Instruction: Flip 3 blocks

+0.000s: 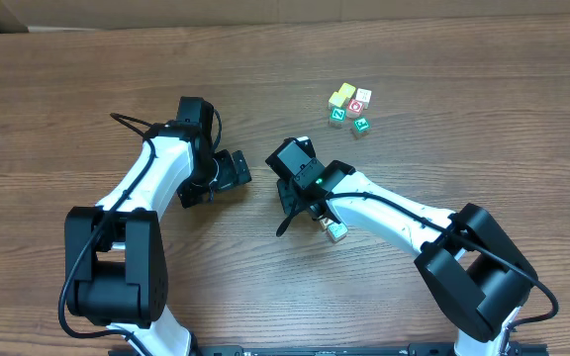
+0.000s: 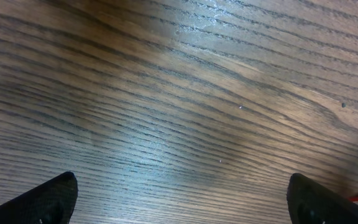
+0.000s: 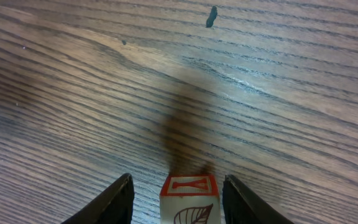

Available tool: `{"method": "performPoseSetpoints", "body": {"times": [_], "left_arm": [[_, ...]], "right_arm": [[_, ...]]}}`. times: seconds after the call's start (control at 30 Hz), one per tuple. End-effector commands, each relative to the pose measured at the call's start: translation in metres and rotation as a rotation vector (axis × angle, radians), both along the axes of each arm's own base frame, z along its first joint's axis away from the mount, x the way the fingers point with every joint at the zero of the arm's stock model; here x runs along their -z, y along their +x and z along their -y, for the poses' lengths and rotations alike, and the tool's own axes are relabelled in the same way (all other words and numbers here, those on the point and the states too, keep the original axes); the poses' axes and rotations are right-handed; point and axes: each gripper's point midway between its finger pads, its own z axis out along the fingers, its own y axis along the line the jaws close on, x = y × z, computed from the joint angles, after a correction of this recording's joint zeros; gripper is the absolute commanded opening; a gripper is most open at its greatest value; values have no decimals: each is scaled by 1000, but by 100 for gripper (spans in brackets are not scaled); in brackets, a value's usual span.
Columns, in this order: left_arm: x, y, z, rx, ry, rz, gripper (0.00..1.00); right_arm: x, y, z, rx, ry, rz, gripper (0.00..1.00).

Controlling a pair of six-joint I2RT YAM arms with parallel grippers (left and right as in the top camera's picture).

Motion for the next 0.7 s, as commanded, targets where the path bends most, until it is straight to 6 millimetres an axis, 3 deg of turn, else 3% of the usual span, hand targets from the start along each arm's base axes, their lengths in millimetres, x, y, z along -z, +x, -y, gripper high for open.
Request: {"method": "performPoseSetpoints", "body": {"times": [0.0,0.23,0.67], "left_arm": [[0,3,2,4,-4,3,100],[0,3,2,4,-4,3,100],[0,3,2,4,-4,3,100]], "right_arm": [[5,-4,3,-1,-25,-2,47],[7,-5,3,-3,-29,-6,38],[10,-14,6,-12,-41,-47,40]]}}
